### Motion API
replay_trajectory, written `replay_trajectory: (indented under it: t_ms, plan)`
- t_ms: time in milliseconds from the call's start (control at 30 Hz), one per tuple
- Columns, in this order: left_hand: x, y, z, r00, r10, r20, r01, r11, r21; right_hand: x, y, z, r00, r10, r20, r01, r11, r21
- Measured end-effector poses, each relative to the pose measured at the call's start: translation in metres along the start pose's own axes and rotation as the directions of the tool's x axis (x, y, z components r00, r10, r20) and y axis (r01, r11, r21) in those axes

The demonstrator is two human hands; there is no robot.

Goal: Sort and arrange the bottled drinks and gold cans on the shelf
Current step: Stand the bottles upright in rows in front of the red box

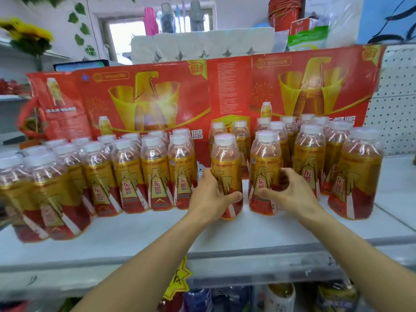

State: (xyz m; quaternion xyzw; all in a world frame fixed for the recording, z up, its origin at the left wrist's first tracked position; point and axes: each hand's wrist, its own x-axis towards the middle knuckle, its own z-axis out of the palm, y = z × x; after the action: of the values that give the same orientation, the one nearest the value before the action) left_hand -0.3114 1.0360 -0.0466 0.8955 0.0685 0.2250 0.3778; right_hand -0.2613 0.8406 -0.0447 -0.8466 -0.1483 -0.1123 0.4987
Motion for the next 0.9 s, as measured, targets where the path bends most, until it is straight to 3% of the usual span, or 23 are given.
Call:
replay_trajectory:
  t_ms: [367,733,900]
  plan:
    - [-0.059,-0.043,-0.09,0.993,-0.04,-0.114,0.043,0.999,0.024,-0.05,-0.054,0.052,0.984,-0.124,0.131,0.11,0.988,0.11]
    - [-0.082,-0.111,-0.169,0.927,-0.17,-0.335,0.21,0.974,0.087,-0.064,-0.108,0.141,0.937,-0.238,0.256,0.192,0.962,0.192]
    - [-0.085,-0.122,-0.177,0.901,-0.108,-0.421,0.175,0.977,0.123,-0.063,-0.127,0.171,0.914,-0.261,0.31,0.208,0.959,0.193]
